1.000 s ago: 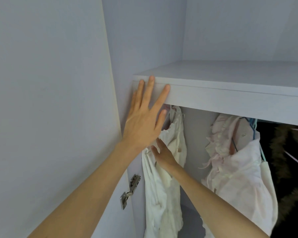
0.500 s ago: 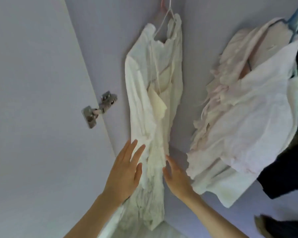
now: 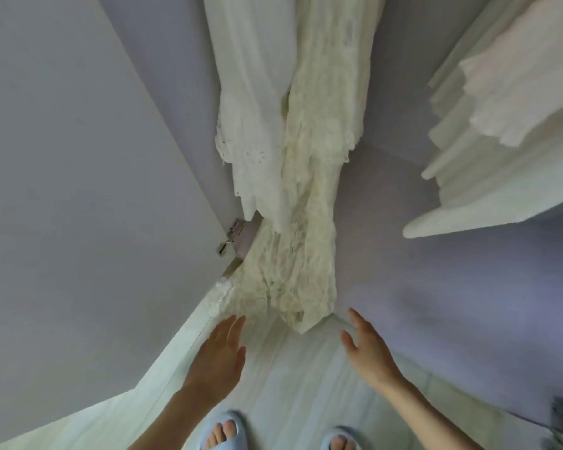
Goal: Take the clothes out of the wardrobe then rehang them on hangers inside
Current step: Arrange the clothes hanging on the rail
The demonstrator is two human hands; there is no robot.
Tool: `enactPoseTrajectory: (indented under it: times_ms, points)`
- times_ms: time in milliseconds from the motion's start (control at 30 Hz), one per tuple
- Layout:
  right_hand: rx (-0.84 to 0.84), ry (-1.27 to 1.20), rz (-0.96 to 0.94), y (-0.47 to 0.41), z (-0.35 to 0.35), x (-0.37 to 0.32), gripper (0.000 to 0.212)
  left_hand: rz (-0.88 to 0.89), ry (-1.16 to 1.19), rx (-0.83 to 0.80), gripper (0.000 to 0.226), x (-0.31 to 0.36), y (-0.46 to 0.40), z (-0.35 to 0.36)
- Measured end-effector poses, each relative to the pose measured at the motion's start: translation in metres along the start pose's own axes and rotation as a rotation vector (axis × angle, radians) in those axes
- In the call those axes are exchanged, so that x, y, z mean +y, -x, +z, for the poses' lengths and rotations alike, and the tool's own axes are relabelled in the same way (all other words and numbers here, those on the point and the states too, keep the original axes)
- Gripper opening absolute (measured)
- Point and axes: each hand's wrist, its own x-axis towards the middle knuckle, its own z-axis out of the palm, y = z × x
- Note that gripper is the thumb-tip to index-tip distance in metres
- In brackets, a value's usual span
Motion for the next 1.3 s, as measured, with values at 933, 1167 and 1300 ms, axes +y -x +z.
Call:
enactPoseTrajectory:
  times_ms: [933,1167,1300]
  points:
    - [0.250,-1.042,0.085,-0.187,0.083,0.032,0.013,0.120,0.552,0.352,0.011,0.016,-0.211,0.123]
    - [0.487,-1.121,-0.411,-0.186,0.007,-0.028,0.027,0.347,0.570,0.802,0.007,0.069,-0.220,0.003]
    - [0.593,-1.022,-0.586,-0.191,-0.026,-0.052,0.033,0.573,0.478,1.012,0.017,0.086,-0.230,-0.024]
